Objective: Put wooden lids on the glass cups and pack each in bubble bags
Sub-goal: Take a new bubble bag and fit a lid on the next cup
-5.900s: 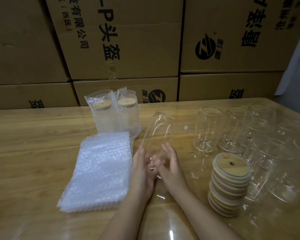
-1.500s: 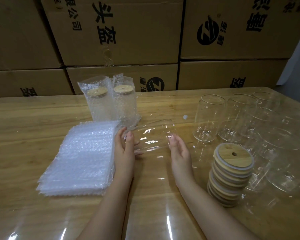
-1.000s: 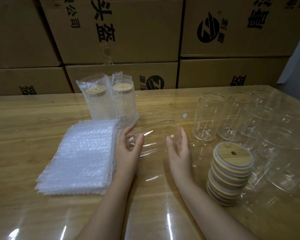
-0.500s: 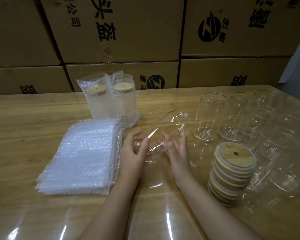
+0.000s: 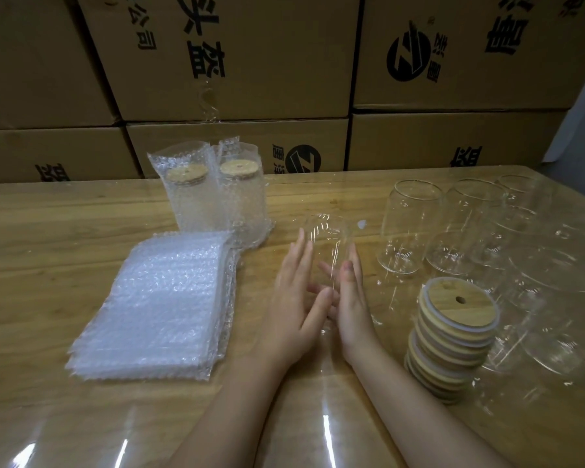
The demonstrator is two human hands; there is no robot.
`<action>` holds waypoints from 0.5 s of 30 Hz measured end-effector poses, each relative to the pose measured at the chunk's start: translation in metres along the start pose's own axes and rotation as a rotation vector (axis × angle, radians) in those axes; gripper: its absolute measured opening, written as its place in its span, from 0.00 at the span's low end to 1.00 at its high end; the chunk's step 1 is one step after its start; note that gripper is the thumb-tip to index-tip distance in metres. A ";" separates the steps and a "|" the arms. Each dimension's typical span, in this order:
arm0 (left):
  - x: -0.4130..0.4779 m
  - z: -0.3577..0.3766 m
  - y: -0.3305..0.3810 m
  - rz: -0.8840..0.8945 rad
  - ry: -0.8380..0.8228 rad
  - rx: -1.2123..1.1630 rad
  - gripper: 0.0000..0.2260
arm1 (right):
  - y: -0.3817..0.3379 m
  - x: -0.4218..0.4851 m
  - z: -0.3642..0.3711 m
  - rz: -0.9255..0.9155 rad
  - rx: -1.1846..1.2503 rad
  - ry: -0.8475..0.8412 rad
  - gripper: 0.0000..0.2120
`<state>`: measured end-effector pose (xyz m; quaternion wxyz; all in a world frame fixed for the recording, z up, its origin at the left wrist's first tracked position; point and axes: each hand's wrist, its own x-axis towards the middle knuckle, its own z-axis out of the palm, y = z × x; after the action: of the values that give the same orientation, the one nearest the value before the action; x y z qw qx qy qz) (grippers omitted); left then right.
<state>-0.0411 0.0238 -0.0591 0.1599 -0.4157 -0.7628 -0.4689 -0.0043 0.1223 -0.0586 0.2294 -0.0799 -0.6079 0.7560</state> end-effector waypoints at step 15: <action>0.004 -0.001 0.015 -0.162 0.097 -0.144 0.21 | 0.002 -0.004 0.004 -0.092 -0.061 -0.056 0.22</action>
<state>-0.0315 0.0281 -0.0470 0.1280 -0.3402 -0.7496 -0.5532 -0.0026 0.1167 -0.0599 0.2440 -0.0377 -0.6398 0.7278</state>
